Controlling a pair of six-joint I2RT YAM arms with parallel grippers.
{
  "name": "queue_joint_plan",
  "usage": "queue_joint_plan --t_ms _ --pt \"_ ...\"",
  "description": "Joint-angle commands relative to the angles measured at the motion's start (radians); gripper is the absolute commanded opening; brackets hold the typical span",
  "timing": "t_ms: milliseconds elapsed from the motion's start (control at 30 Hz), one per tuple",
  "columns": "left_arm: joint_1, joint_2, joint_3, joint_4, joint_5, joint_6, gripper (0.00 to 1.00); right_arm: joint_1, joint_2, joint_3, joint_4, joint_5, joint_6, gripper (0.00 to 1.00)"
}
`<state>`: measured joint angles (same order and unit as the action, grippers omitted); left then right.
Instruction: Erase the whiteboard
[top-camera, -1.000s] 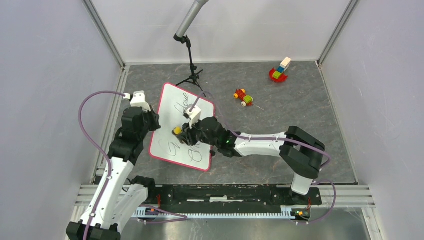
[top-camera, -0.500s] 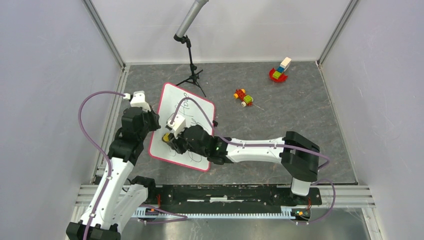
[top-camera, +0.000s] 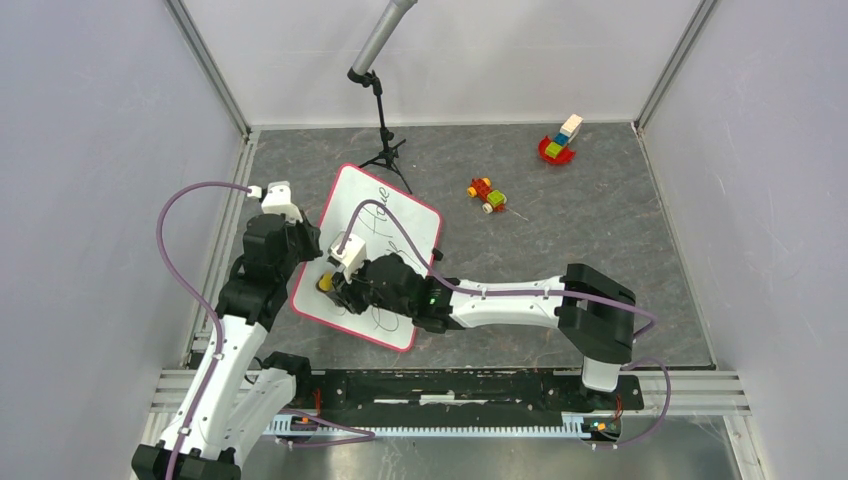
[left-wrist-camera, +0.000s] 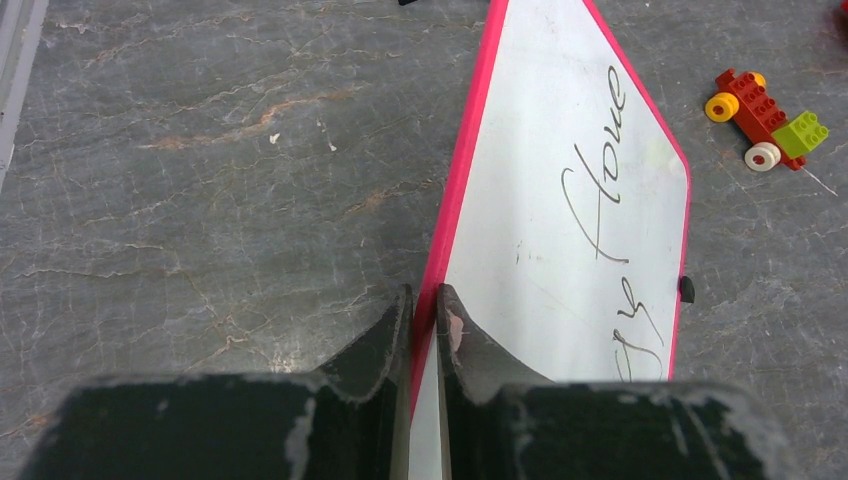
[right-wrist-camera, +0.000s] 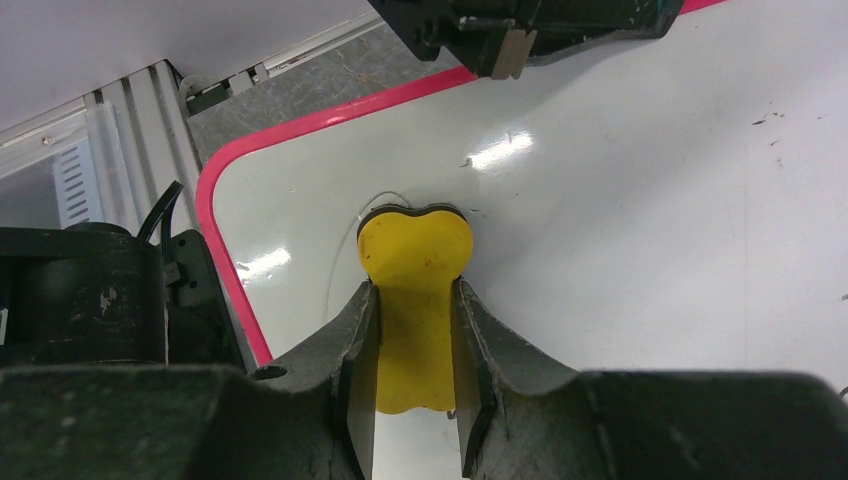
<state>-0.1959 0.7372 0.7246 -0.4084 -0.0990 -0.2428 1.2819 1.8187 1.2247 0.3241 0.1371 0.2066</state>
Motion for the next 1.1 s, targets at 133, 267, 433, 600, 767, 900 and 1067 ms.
queue_joint_plan --t_ms 133,267,433,600,767,900,1067 --pt "-0.011 0.009 -0.007 -0.067 0.069 -0.058 0.02 -0.013 0.039 0.077 -0.072 0.056 0.013 0.0" --pt "-0.011 0.022 0.019 -0.112 0.084 -0.08 0.22 -0.016 0.003 0.028 -0.058 0.081 -0.003 0.0" --pt "-0.01 0.03 0.052 -0.196 0.094 -0.153 0.47 -0.032 -0.045 -0.051 -0.027 0.072 -0.003 0.0" --pt "-0.01 0.019 0.048 -0.202 0.085 -0.152 0.36 -0.033 -0.022 -0.048 -0.026 0.055 -0.001 0.0" --pt "-0.01 0.002 0.029 -0.169 0.113 -0.119 0.19 -0.031 -0.012 -0.021 -0.014 0.011 -0.007 0.0" --pt "-0.01 -0.019 -0.005 -0.125 0.16 -0.102 0.12 -0.029 0.025 0.046 -0.043 -0.01 -0.038 0.0" --pt "-0.01 -0.015 -0.011 -0.114 0.167 -0.093 0.04 0.0 0.048 0.109 -0.047 -0.045 -0.055 0.0"
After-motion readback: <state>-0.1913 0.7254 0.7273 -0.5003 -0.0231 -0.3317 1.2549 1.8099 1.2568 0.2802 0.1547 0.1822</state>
